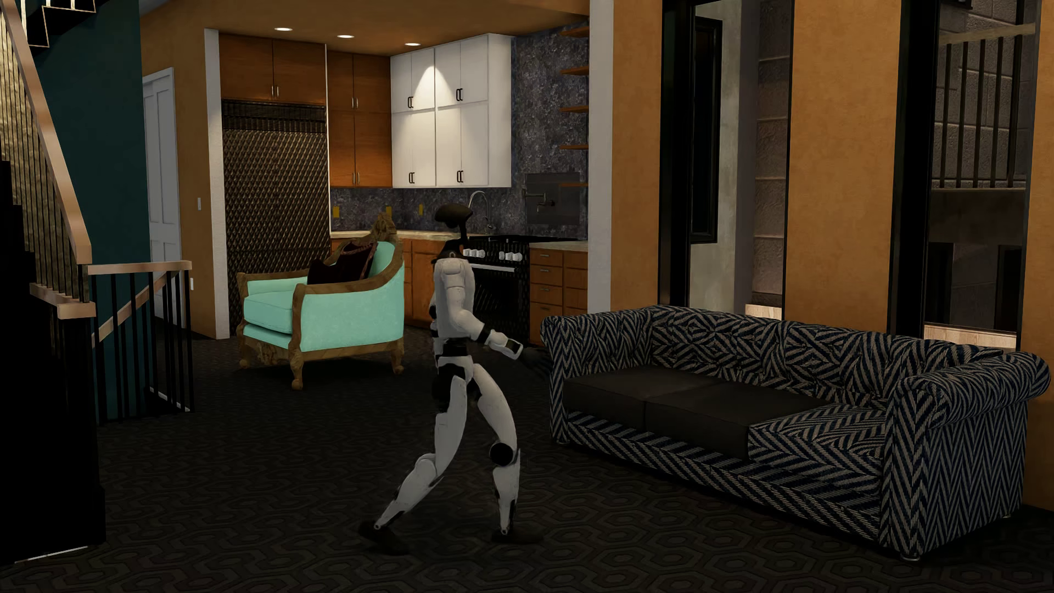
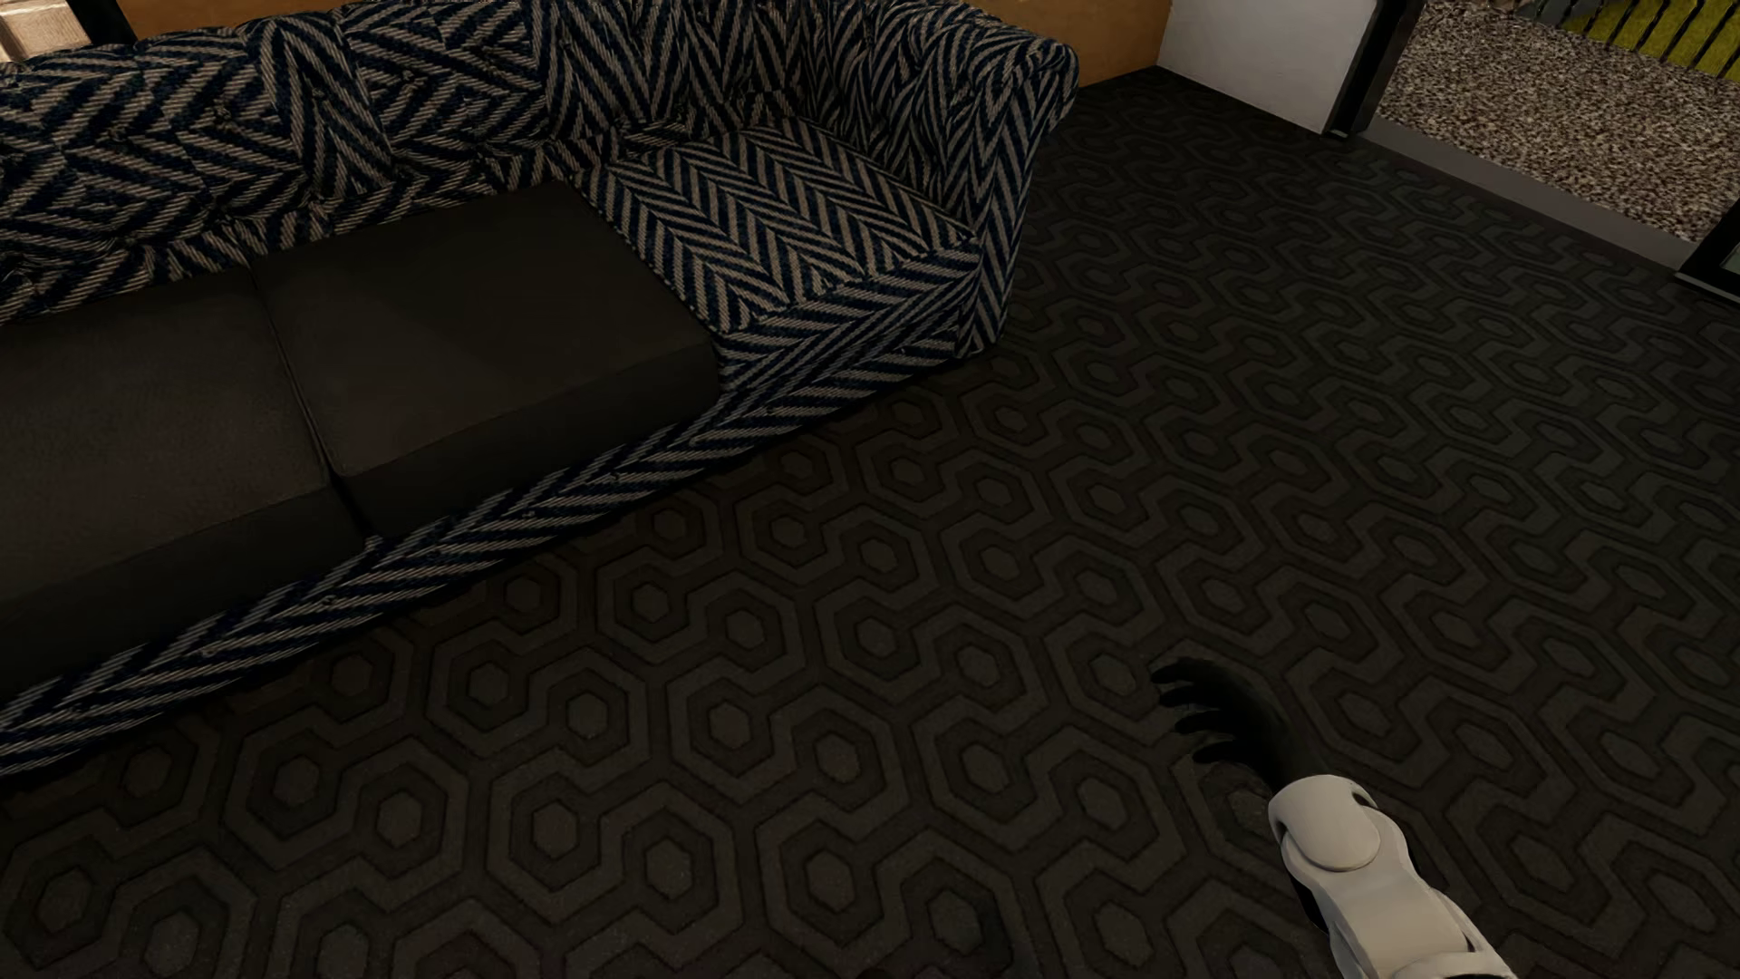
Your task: Go to the dark gray sofa
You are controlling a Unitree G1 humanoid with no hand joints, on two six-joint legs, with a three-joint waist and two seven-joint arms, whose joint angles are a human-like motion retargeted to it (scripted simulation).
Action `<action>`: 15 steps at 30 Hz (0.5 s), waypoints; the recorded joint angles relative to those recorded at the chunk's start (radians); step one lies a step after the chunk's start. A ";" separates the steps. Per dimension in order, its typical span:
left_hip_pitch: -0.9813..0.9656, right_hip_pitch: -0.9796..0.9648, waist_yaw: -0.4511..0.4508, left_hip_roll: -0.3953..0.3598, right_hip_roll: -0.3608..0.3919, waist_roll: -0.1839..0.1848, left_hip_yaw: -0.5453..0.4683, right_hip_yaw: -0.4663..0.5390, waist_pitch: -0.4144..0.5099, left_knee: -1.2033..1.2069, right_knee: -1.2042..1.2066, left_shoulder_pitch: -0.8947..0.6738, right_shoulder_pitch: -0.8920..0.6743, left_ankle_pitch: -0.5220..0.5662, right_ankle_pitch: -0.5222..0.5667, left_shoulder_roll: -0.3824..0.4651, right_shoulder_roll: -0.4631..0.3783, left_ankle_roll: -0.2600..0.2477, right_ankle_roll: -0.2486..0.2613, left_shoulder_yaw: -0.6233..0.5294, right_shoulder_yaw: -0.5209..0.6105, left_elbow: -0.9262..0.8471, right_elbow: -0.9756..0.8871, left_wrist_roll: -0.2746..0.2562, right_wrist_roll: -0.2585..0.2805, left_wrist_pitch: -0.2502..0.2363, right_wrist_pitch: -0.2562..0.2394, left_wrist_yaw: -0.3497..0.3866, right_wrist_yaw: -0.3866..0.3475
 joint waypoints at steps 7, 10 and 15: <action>0.169 -0.223 -0.073 -0.176 -0.153 -0.200 0.000 0.000 -0.034 0.060 0.564 -0.037 0.190 0.118 0.711 0.049 0.081 0.000 0.000 0.009 0.293 -0.004 0.171 0.000 0.000 0.000 0.000 0.000 0.000; 0.310 -0.457 -0.195 -0.219 -0.162 -0.207 0.000 0.000 -0.002 0.024 0.829 -0.117 0.246 0.029 0.533 0.085 0.088 0.000 0.000 0.046 0.421 -0.099 0.332 0.000 0.000 0.000 0.000 0.000 0.000; 0.479 -0.626 -0.446 -0.175 -0.112 -0.153 0.000 0.000 0.024 -0.007 0.377 -0.257 0.394 -0.055 0.456 0.104 0.072 0.000 0.000 0.166 0.378 -0.188 0.520 0.000 0.000 0.000 0.000 0.000 0.000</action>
